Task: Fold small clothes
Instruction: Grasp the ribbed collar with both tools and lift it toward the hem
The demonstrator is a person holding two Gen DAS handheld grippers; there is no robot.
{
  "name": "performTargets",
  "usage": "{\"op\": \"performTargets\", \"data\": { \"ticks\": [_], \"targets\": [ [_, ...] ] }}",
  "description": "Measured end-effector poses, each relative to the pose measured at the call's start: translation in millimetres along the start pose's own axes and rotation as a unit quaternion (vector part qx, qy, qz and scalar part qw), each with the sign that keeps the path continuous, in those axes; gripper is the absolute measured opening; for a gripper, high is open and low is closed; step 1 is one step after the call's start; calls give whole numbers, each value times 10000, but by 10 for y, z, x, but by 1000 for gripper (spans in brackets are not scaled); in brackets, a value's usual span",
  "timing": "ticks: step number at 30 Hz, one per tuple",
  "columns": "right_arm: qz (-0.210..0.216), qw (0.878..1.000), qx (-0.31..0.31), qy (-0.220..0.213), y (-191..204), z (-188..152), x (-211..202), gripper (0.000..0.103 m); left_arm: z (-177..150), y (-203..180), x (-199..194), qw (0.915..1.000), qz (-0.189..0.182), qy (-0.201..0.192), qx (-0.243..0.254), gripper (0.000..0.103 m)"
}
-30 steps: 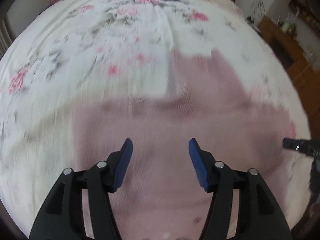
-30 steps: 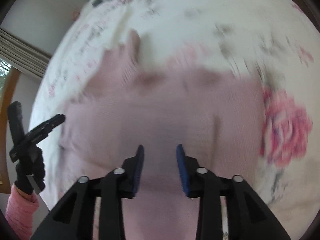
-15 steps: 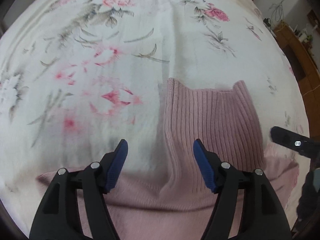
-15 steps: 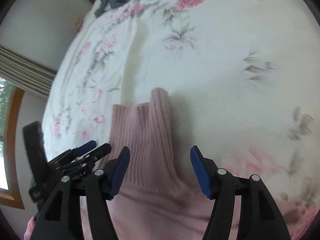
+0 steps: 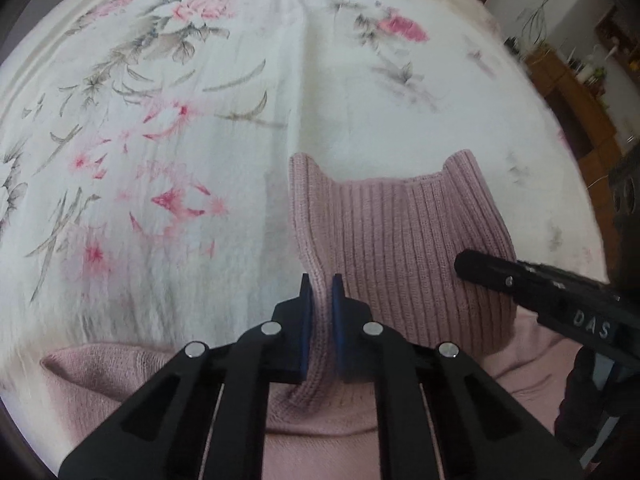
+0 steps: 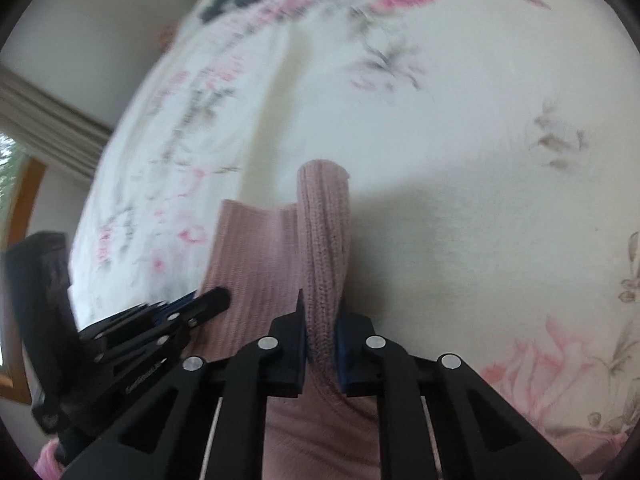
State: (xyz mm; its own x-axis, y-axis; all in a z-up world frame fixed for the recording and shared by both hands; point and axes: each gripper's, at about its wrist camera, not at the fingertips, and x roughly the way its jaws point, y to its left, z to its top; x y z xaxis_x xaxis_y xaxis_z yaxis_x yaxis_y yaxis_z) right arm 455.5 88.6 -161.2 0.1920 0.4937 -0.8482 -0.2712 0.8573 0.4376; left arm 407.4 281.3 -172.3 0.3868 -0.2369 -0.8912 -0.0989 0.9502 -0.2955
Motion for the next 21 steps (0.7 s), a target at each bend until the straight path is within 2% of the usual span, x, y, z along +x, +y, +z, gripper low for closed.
{"op": "performTargets", "data": {
  "ticks": [3, 8, 11, 15, 21],
  "targets": [
    [173, 9982, -443, -358, 145, -165, -318, 11, -114, -8, -294, 9986, -403, -336, 93, 7],
    [171, 9922, -1044, -667, 332, -533, -655, 11, -412, -55, -675, 9928, -721, -832, 473, 7],
    [148, 9887, -1282, -758, 362, -815, -783, 11, -706, -45, -851, 9890, -826, -1021, 684, 7],
    [1, 9851, -1557, -730, 442, -1125, -818, 12, -979, 21, -943, 9871, -910, -1060, 780, 7],
    [96, 9894, -1393, -389, 368, -1448, -722, 17, -1286, 177, -912, 9883, -921, -854, 860, 8]
  ]
}}
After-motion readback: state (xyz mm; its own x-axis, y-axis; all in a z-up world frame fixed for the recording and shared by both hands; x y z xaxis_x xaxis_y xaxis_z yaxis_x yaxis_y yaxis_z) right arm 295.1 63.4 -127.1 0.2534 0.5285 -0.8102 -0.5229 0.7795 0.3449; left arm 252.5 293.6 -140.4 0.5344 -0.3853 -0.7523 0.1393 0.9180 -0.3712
